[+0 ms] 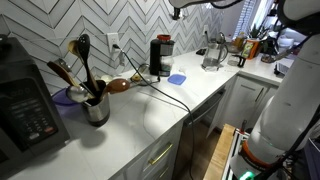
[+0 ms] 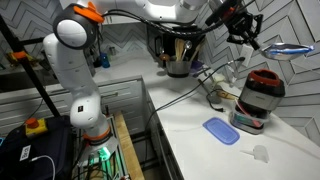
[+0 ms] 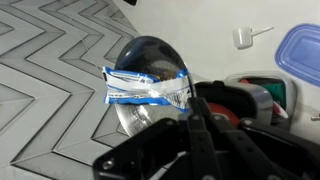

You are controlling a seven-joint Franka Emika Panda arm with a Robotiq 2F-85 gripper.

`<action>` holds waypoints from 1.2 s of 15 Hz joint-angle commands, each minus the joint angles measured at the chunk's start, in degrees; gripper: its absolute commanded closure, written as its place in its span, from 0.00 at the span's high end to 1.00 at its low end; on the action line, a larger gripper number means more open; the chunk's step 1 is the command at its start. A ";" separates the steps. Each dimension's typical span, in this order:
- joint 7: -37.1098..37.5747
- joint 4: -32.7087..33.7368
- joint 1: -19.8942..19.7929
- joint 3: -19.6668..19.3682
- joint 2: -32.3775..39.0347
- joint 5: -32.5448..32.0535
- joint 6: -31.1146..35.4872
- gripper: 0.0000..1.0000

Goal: Place the silver bowl on top of the coffee maker

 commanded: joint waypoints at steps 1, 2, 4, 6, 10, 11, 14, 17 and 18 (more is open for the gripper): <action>-1.08 6.82 0.69 1.36 6.05 -0.14 -3.42 0.01; -0.35 3.49 0.39 1.29 3.63 0.02 -1.54 0.02; -0.35 5.37 0.61 1.66 5.74 0.00 -1.93 0.02; -0.36 5.99 0.54 1.62 6.23 0.00 -2.00 0.01; 4.49 4.09 1.08 2.41 6.75 1.88 -1.12 0.01; 6.37 3.59 1.19 2.56 6.82 1.45 -1.18 0.01; 10.95 3.40 1.29 2.48 7.66 -0.13 -1.75 0.01; 15.30 3.71 1.83 2.24 9.07 -5.10 -3.26 0.01; 15.71 3.73 1.81 2.40 9.64 -5.38 -3.18 0.01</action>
